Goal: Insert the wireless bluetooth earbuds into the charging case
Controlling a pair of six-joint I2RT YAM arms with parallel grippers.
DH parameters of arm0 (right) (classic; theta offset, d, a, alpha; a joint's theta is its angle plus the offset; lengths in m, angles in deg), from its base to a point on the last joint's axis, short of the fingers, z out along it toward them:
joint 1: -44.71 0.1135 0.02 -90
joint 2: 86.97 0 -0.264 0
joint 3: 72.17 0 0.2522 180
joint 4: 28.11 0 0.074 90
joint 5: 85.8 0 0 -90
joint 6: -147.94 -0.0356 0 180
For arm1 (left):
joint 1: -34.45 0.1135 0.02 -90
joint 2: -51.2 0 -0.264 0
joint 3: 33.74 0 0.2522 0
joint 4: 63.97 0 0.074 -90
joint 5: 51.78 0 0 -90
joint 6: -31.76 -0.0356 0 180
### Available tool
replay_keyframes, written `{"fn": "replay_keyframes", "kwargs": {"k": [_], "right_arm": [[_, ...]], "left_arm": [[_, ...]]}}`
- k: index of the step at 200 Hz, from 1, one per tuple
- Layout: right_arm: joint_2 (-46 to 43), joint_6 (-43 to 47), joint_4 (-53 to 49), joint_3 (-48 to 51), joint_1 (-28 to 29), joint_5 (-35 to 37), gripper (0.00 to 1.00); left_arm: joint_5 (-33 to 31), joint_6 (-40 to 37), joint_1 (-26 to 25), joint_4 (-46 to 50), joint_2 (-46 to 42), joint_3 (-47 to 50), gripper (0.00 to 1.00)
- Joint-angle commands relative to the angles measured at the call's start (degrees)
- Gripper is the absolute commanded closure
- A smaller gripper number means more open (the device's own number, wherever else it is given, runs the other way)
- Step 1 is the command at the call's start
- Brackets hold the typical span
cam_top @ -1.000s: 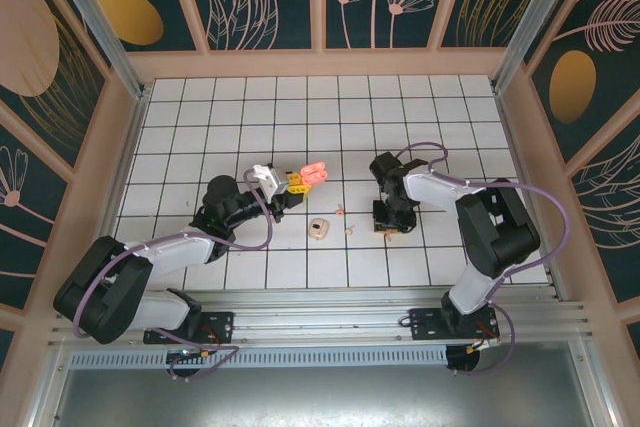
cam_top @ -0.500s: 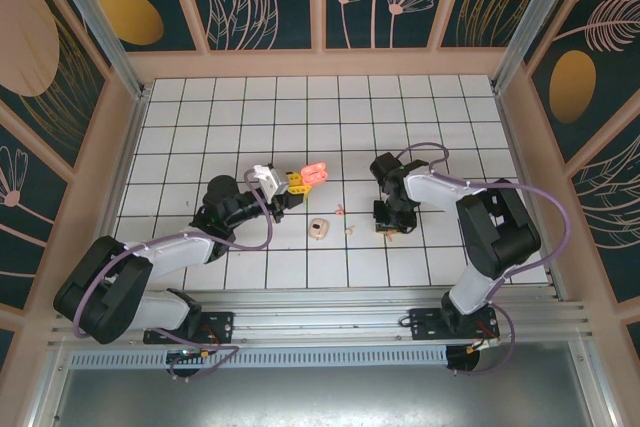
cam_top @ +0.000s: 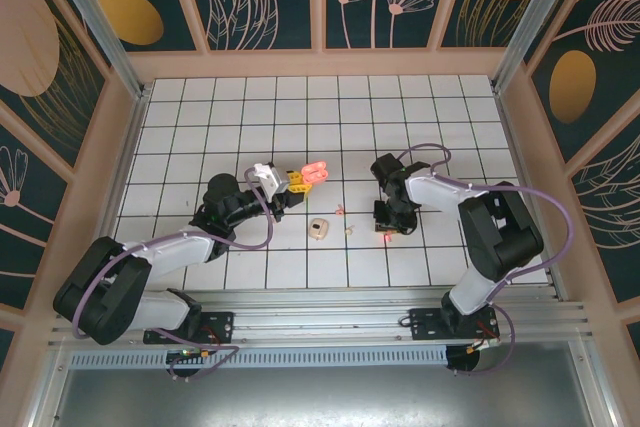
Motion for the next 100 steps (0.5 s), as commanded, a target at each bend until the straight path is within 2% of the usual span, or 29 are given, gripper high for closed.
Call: {"fn": "replay_keyframes", "kwargs": {"k": [1,36,100], "right_arm": [[-2.16,-2.18,0.86,1.2,0.3,0.73,0.72],[-7.92,-6.08,6.09,3.25,0.09,2.58,0.73],[-18.85,-11.9,24.41,9.08,1.78,2.91,0.74]], "left_arm": [[0.54,-0.97,-0.27,-0.12,-1.13,-1.18,0.94],[0.39,-0.36,-0.28,-2.05,0.16,-0.78,0.95],[-0.72,0.96,-0.29,-5.55,3.59,-1.25,0.95]]}}
